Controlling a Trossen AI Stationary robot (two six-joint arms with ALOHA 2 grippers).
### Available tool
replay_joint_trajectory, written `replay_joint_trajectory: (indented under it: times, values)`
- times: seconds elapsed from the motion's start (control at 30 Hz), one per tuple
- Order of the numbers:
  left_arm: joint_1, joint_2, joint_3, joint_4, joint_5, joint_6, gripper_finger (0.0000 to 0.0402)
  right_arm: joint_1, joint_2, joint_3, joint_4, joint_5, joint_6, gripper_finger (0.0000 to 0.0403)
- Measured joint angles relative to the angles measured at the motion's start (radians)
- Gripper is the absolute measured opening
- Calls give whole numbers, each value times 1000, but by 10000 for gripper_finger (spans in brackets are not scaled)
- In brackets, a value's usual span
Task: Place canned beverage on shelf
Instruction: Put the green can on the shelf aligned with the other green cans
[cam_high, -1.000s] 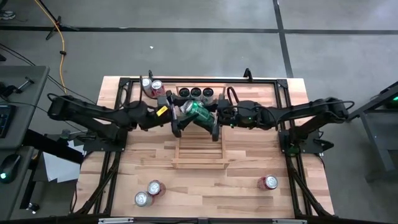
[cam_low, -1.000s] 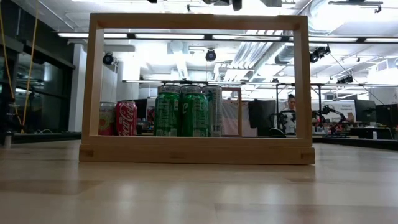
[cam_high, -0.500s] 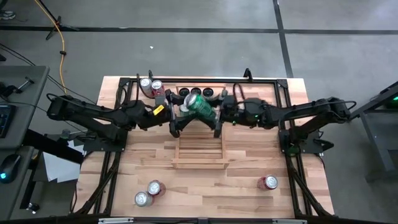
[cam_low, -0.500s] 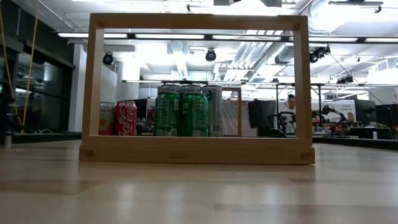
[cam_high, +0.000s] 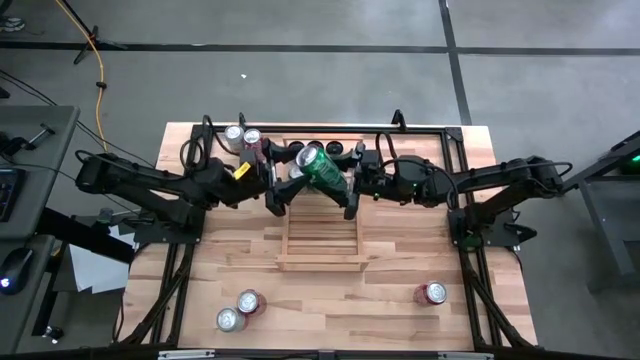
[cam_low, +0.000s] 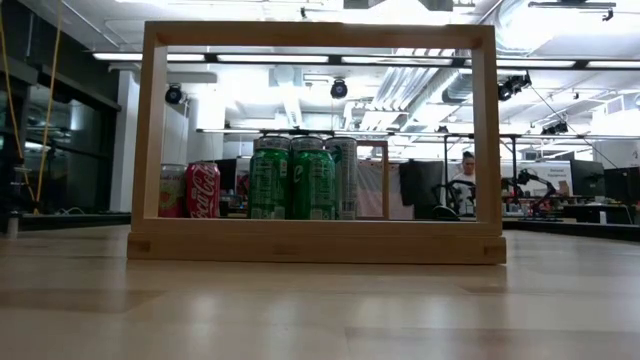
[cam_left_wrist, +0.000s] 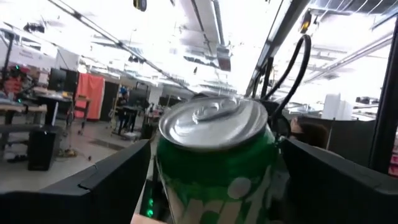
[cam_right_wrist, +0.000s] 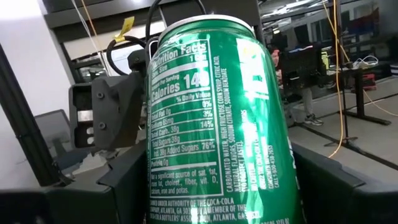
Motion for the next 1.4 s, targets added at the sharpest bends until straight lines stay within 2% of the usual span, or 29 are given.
replay_joint_trajectory:
  times: [0.23, 0.47, 0.57, 0.97, 1.17, 1.4]
  values:
    - [17, 0, 0, 2, 4, -30, 344, 0, 1, 0, 12, -4, 5, 292]
    - [36, 0, 0, 5, 33, -46, 271, -2, 2, -1, 24, -8, 5, 294]
    - [39, -1, 0, 11, 56, -52, 258, -2, 2, -1, 29, -9, 5, 295]
    - [39, 22, 5, 50, 77, -77, 350, -7, 2, -1, 46, -60, 43, 298]
    - [39, 75, 56, 44, 81, -97, 362, -11, 3, -1, 58, -91, 59, 298]
    - [39, 110, 112, 43, 77, 7, 361, -11, 9, -2, 61, -99, 58, 299]
